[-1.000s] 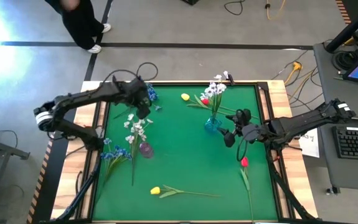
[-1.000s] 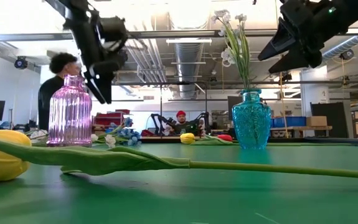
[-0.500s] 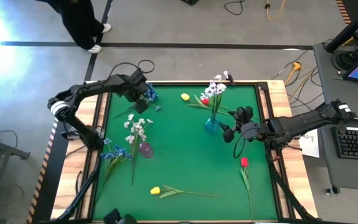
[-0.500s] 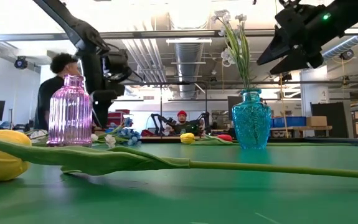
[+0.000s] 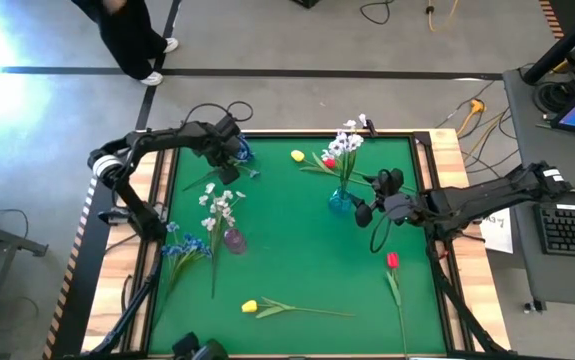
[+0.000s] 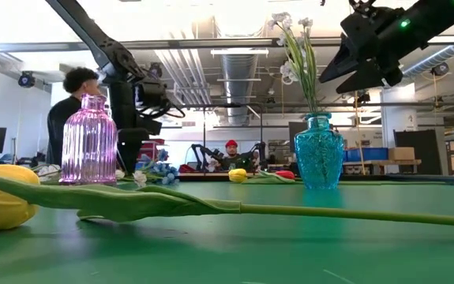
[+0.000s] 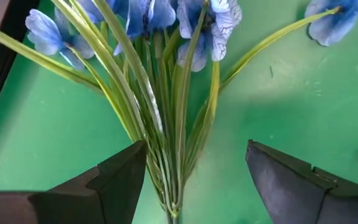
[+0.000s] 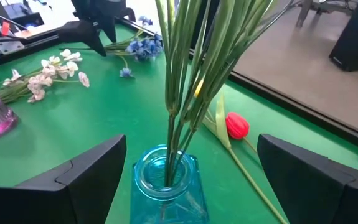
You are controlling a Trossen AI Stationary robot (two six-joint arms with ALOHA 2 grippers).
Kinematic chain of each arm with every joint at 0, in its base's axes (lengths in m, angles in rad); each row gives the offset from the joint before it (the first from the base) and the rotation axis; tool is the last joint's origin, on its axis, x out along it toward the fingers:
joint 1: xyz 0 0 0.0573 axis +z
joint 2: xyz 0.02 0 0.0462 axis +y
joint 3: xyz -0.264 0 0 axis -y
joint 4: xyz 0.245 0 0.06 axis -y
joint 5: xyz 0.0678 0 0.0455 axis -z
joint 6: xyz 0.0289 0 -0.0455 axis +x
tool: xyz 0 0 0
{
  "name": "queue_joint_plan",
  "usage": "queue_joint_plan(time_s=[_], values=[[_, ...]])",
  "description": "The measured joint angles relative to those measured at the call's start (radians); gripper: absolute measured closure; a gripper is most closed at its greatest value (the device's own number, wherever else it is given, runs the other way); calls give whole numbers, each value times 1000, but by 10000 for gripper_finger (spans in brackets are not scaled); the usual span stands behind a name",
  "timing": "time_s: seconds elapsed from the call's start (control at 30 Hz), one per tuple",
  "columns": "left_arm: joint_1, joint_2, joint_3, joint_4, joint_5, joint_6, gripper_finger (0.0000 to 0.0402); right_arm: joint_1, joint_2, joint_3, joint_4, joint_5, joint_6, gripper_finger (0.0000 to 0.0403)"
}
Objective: Sort flowers into vase by color
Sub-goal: Put the top blue flowers into the violet vase
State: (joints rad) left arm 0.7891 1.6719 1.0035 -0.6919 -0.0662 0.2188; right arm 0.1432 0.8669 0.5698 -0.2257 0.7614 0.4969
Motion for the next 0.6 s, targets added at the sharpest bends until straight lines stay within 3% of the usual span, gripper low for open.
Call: queue_joint_plan(time_s=[0.6], values=[[0, 2, -4, 11, -3, -9, 134, 0, -1, 0, -6, -6, 8, 49]])
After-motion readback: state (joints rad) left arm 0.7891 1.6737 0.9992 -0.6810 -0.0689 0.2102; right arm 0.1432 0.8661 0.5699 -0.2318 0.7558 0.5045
